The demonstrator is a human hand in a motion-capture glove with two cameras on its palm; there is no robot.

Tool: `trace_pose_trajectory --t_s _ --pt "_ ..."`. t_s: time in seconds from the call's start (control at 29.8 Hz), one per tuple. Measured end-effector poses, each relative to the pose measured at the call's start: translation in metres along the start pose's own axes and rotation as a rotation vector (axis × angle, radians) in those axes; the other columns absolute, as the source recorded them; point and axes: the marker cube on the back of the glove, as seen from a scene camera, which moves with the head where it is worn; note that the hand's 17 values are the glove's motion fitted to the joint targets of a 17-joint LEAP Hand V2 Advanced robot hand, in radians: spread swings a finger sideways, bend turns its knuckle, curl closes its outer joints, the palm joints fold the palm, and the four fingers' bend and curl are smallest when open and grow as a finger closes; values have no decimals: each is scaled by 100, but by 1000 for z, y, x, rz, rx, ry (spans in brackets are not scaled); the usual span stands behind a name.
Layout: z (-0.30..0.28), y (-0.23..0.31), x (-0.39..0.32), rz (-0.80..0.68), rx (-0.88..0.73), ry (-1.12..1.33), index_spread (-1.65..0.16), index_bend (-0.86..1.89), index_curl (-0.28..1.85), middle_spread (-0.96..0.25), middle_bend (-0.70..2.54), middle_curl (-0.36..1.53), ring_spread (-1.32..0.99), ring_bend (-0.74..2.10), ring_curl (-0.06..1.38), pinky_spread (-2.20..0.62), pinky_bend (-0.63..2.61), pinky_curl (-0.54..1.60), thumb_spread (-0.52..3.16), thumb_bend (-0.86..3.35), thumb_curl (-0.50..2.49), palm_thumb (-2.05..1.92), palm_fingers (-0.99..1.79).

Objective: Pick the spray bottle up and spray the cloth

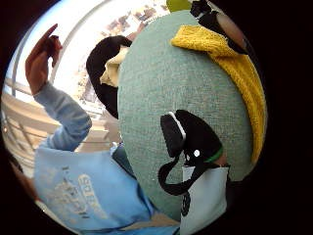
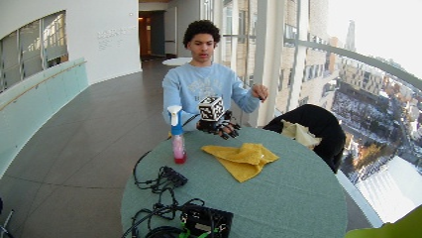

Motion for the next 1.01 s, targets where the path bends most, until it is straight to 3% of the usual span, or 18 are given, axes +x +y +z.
trace_pose_trajectory --t_s 0.37,1.01 --pt "-5 1 5 13 -9 0 -34 16 20 -9 43 22 -2 28 18 19 26 19 87 28 15 54 63" --pt "-19 21 4 45 11 -9 -38 15 26 -10 37 31 -2 25 24 22 20 26 111 16 21 58 63"
